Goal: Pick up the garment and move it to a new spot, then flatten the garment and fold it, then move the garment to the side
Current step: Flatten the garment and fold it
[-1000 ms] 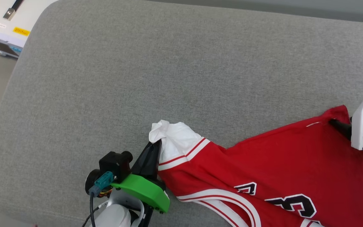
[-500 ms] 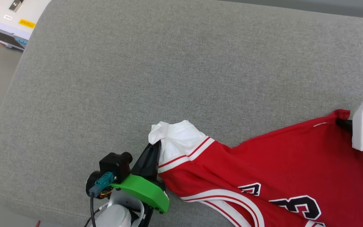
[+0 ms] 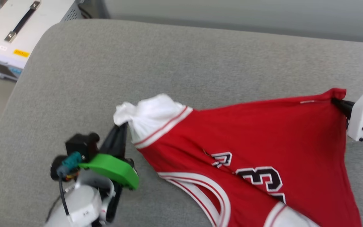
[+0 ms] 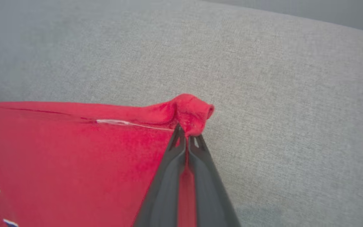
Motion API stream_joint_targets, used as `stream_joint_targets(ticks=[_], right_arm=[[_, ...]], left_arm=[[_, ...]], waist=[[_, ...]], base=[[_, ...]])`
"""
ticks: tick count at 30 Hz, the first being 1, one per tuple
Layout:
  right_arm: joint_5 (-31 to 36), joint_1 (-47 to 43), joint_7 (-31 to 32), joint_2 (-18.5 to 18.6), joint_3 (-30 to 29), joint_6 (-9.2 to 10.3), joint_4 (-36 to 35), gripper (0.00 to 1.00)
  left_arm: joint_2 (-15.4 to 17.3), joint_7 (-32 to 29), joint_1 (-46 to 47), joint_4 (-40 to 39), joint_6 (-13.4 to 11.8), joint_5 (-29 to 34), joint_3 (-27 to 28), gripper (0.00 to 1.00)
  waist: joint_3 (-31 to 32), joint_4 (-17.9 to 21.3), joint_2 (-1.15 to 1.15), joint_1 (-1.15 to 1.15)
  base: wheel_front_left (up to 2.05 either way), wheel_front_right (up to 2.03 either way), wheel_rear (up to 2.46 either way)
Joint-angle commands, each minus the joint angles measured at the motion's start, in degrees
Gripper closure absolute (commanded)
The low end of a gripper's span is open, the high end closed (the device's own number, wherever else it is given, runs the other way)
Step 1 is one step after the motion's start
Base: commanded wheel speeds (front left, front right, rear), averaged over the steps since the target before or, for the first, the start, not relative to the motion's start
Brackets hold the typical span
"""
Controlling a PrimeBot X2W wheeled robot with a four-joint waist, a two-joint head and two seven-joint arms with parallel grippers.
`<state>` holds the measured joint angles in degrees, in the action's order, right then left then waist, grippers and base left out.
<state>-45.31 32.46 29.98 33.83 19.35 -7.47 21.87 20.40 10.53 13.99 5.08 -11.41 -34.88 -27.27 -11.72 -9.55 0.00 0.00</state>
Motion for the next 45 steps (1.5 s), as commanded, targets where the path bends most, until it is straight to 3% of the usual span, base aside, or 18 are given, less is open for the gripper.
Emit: stream_joint_targets(ticks=[1, 6, 15, 25, 31, 37, 45], right_arm=[[0.8, 1.4, -1.2, -0.6, -0.6, -0.02, 0.0, 1.0], [1.9, 4.0, -3.7, -3.7, -2.1, -0.02, 2.0, 1.0], [5.3, 13.4, -9.0, -7.4, -3.2, -0.02, 5.2, 1.0], [9.2, 33.8, -17.1, -9.9, -6.9, -0.02, 12.9, 1.0], [10.0, 45.3, -20.6, -10.5, -7.7, -0.02, 17.7, 1.0], [9.1, 54.7, -23.5, -10.8, -7.8, -0.02, 22.6, 1.0], [7.5, 60.1, -26.3, -12.0, -3.3, -0.02, 28.4, 1.0]], left_arm=[[1.1, -0.5, 2.8, 0.0, -0.2, 0.1, 0.7, 1.0], [3.5, -3.3, 10.4, 2.4, 1.3, -0.1, 2.5, 1.0], [1.4, -5.5, 29.9, 13.9, 5.2, -2.2, 4.8, 1.0], [1.5, -3.2, 56.7, 30.5, 8.7, 1.3, 5.5, 1.0], [2.6, -1.4, 69.6, 37.4, 9.4, 3.7, 5.6, 1.0], [2.9, -0.7, 78.9, 42.4, 10.0, 4.4, 5.8, 1.0], [2.0, 1.2, 82.3, 48.2, 11.3, 2.8, 6.9, 1.0]], waist=[[3.4, 3.8, 0.0, 0.0], [4.9, 7.8, 0.0, 0.0], [3.0, 11.3, 0.0, 0.0], [-4.2, 12.7, 0.0, 0.0], [-9.2, 13.1, 0.0, 0.0], [-15.3, 12.6, 0.0, 0.0], [-21.0, 11.8, 0.0, 0.0]], base=[[0.0, 0.0, 0.0], [0.0, 0.0, 0.0], [0.0, 0.0, 0.0], [0.0, 0.0, 0.0], [0.0, 0.0, 0.0], [0.0, 0.0, 0.0], [0.0, 0.0, 0.0]])
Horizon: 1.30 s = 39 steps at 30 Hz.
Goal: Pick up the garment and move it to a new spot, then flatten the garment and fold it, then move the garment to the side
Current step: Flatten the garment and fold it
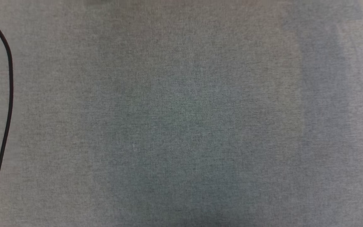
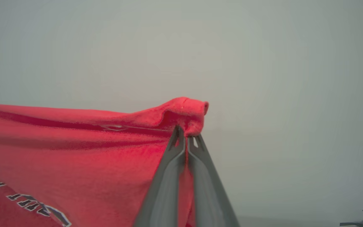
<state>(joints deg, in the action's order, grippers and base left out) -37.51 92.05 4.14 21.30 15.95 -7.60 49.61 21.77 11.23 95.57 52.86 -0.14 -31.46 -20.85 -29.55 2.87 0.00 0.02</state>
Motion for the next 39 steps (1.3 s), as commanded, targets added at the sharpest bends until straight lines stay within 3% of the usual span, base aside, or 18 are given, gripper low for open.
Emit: stream_joint_targets(ticks=[1, 11, 17, 22, 30, 39], right_arm=[[-0.7, 0.7, -0.6, 0.4, 0.7, 0.11, 1.1, 1.0], [-4.8, -2.7, -1.5, 2.2, 9.5, 0.11, 1.8, 1.0], [-7.4, -14.0, -5.6, 3.5, 16.2, 0.11, 0.1, 1.0], [-9.6, -24.7, -8.5, 4.8, 20.5, 0.11, -1.1, 1.0], [-13.5, -42.0, -11.9, 7.5, 24.1, 0.11, -4.1, 1.0], [-15.6, -59.6, -13.8, 11.6, 22.2, 0.11, -9.0, 1.0]], left_arm=[[0.4, 0.7, 0.6, 1.0, 0.4, -0.7, 0.4, 1.0], [-2.3, 2.7, -4.6, 6.1, 4.2, -3.6, 1.0, 1.0], [-3.2, 3.5, -17.4, 6.9, 6.3, -6.1, 1.7, 1.0], [-3.8, 3.7, -30.9, 2.6, 7.1, -7.5, 2.8, 1.0], [-4.0, 3.8, -56.0, -9.2, 6.1, -6.7, 6.9, 1.0], [-2.7, 1.9, -78.4, -21.3, 2.9, -6.5, 6.9, 1.0]], waist=[[-3.6, -0.8, 0.0, -0.02], [-5.2, -2.2, 0.0, -0.02], [-0.3, -2.4, 0.0, -0.02], [4.6, -3.4, 0.0, -0.02], [13.2, -4.8, 0.0, -0.02], [22.1, -5.9, 0.0, -0.02]], base=[[0.0, 0.0, 0.0], [0.0, 0.0, 0.0], [0.0, 0.0, 0.0], [0.0, 0.0, 0.0], [0.0, 0.0, 0.0], [0.0, 0.0, 0.0]])
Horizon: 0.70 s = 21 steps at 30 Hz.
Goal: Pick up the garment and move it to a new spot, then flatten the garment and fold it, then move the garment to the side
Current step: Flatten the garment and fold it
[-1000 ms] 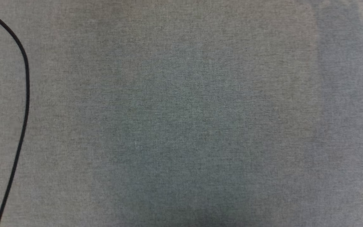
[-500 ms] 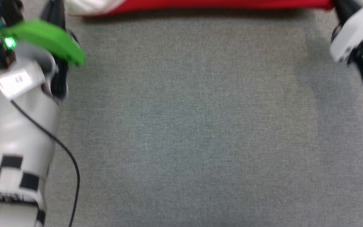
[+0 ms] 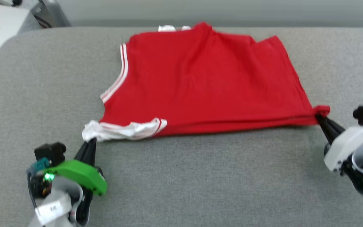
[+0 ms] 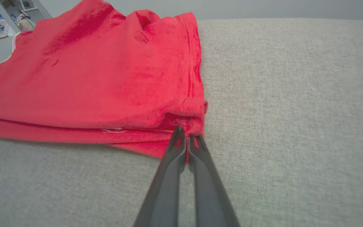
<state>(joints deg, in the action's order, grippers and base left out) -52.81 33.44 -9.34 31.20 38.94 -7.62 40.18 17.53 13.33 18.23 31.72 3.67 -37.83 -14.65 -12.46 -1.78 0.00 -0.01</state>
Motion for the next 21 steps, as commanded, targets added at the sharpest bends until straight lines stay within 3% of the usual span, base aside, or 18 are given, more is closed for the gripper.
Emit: stream_joint_targets(ticks=[1, 11, 15, 21], right_arm=[[-0.6, -2.7, -0.3, 1.9, -1.4, 0.13, 0.0, 1.0], [1.0, -23.9, 0.5, 2.9, -12.2, 0.13, -8.1, 1.0], [4.1, -32.2, 3.8, 0.8, -18.2, 0.13, -13.5, 1.0], [10.8, -43.1, 13.9, -4.7, -29.5, 0.13, -23.5, 1.0]], left_arm=[[1.8, -0.8, -2.8, -1.5, -1.2, -0.3, 0.6, 1.0], [5.3, -9.1, -21.4, -20.6, -7.5, -2.5, 1.0, 1.0], [6.2, -13.2, -28.2, -28.0, -10.3, -4.1, 1.1, 1.0], [7.7, -17.5, -34.8, -36.1, -14.0, -5.5, 1.7, 1.0]], waist=[[5.7, -1.4, 0.0, 0.01], [11.0, -1.5, 0.0, 0.01], [11.9, -0.9, 0.0, 0.01], [12.0, -0.4, 0.0, 0.01]], base=[[0.0, 0.0, 0.0], [0.0, 0.0, 0.0], [0.0, 0.0, 0.0], [0.0, 0.0, 0.0]])
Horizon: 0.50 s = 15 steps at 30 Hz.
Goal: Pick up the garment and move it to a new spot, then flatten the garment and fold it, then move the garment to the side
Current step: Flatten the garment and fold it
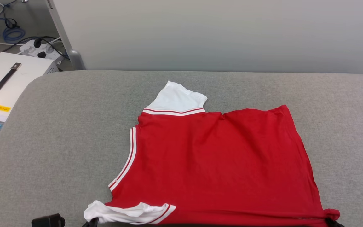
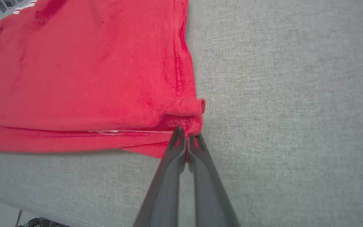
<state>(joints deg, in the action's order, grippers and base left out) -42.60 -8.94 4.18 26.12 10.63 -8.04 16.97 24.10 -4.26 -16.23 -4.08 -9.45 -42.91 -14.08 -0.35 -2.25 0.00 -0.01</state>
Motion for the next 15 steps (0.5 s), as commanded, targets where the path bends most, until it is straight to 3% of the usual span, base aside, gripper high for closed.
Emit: stream_joint_targets(ticks=[1, 7, 15], right_arm=[[1.7, -1.8, 1.6, -0.7, -3.0, 0.55, -2.3, 1.0], [11.0, -2.4, 11.4, -8.0, -12.1, 0.55, -16.2, 1.0], [17.2, 4.8, 15.2, -11.5, -14.2, 0.55, -19.1, 1.0]], left_arm=[[1.4, -0.2, -0.4, -1.2, -1.1, -0.3, 1.2, 1.0], [1.7, -2.5, 6.5, -2.3, 0.0, 1.0, -0.9, 1.0], [-0.6, -1.4, 19.3, 4.2, 3.3, 2.9, -3.4, 1.0]], waist=[[-0.3, 0.1, 0.0, 0.01], [-3.8, 0.8, 0.0, 0.01], [-9.4, 1.1, 0.0, 0.01]], base=[[0.0, 0.0, 0.0], [0.0, 0.0, 0.0], [0.0, 0.0, 0.0]])
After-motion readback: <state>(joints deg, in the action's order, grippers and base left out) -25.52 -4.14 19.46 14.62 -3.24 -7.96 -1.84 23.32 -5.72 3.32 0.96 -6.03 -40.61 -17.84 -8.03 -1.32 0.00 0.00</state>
